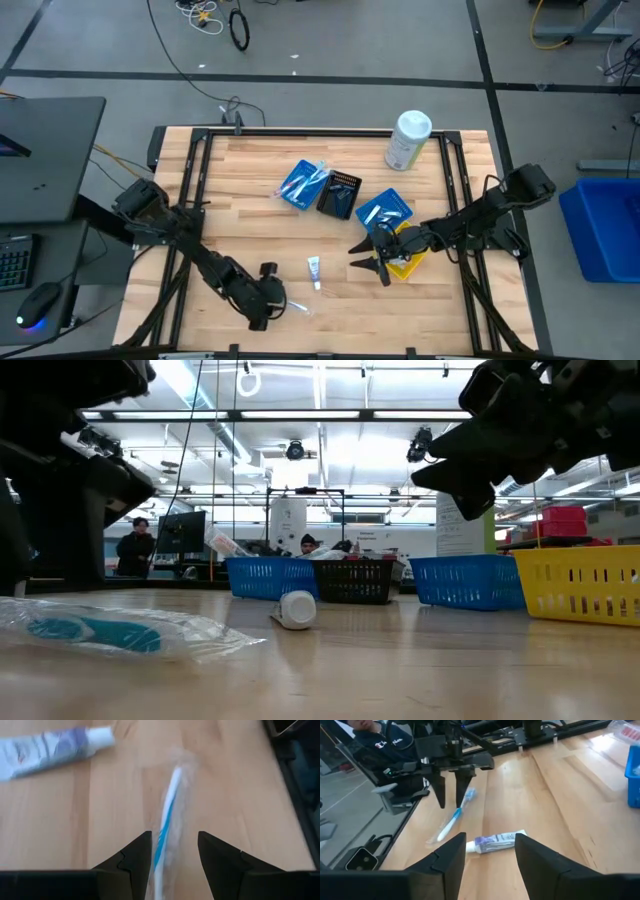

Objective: Pick & Place Travel size toiletries
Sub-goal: Put the blue toothbrush into the left blue basket

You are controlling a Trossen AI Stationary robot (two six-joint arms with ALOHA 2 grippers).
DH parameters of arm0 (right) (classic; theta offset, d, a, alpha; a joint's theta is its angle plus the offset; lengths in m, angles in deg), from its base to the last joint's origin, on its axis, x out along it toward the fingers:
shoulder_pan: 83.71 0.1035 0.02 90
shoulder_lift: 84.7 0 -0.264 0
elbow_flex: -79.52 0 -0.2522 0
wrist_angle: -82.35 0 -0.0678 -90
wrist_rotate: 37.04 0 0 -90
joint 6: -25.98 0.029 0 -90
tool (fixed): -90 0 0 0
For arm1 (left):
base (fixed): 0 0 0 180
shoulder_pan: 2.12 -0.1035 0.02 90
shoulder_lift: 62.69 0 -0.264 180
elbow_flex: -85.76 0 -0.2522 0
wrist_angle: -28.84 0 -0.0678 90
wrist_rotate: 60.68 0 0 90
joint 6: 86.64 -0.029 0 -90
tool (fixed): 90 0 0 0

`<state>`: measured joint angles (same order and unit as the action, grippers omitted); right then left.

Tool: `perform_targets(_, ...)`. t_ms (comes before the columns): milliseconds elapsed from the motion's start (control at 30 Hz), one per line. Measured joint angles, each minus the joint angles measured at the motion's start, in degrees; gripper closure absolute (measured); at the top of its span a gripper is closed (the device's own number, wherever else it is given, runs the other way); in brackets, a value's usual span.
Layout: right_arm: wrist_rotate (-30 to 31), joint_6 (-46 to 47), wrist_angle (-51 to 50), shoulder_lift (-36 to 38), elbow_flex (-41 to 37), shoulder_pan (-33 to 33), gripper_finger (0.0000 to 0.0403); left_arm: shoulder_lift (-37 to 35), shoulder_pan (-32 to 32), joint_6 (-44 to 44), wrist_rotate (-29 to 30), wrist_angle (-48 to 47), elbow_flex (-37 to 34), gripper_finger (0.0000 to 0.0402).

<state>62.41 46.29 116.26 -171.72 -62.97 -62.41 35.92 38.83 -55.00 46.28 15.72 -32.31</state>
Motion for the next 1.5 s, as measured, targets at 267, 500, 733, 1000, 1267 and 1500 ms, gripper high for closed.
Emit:
perform_targets(267, 1.07, -0.03, 0.16, -0.02, 0.0, 0.07, 0.0242, 0.0, -0.13, -1.41, -0.08, 0.36, -1.41, 0.0233)
perform_targets(500, 1.05, -0.03, 0.16, -0.02, 0.0, 0.84, 0.0255, 0.0, -0.23, -0.41, 0.29, 0.57, -3.19, 0.0233)
perform_targets(733, 1.01, 0.31, -0.19, -0.02, 0.02, 1.49, 0.0258, 0.0, -0.55, 0.75, 0.12, 0.53, -4.83, 0.0233)
perform_targets(1000, 0.98, 0.37, -0.23, -0.01, 0.02, 1.53, 0.026, -0.02, -1.02, -1.94, 1.35, 0.88, -5.32, 0.0267)
perform_targets(1267, 0.96, 0.37, -0.26, -0.02, 0.02, 1.53, 0.0262, -0.02, -3.57, 5.74, 0.44, 1.08, -4.79, 0.0375)
perform_targets(1500, 0.98, 0.32, -0.28, -0.02, 0.02, 1.53, 0.0265, -2.58, -5.26, 9.7, 4.52, -7.91, 1.08, 0.0374)
